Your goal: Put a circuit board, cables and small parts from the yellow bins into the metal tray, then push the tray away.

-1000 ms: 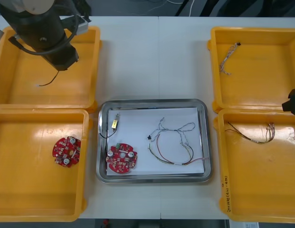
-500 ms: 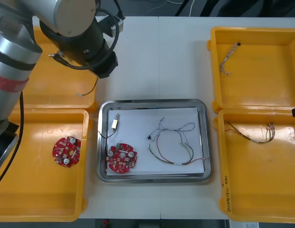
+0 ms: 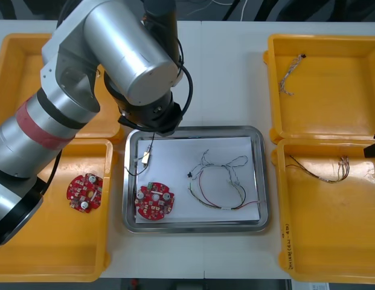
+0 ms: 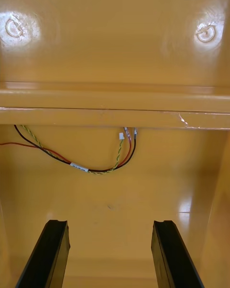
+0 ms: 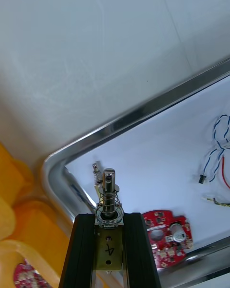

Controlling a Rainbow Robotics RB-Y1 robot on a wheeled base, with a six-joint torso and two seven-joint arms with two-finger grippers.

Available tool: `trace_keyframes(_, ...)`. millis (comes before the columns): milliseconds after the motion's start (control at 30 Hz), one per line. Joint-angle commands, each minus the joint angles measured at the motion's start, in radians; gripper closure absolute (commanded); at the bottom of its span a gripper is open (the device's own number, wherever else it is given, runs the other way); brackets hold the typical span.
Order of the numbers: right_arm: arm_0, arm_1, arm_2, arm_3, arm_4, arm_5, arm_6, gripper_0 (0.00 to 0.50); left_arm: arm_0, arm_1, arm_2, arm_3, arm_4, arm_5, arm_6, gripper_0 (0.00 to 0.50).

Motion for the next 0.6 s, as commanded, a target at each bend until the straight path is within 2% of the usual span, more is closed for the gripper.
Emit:
trace_keyframes(33,0.040,0.010,-0.032,-0.005,0.021,0.003,-0.034,0.000,0.033,-0.022,-0.075,-0.035,-0.006,0.007,0.209,0.500)
trace_keyframes(400,0.051,0.013,-0.040,-0.014,0.020,0.003,-0.031,0.000,0.095,0.016,-0.217,-0.029,-0.029,-0.176,0.365,0.500)
trace_keyframes(600,0.051,0.013,-0.040,-0.019,0.017,0.003,-0.030,0.000,0.106,0.024,-0.250,0.016,-0.043,-0.224,0.371,0.500)
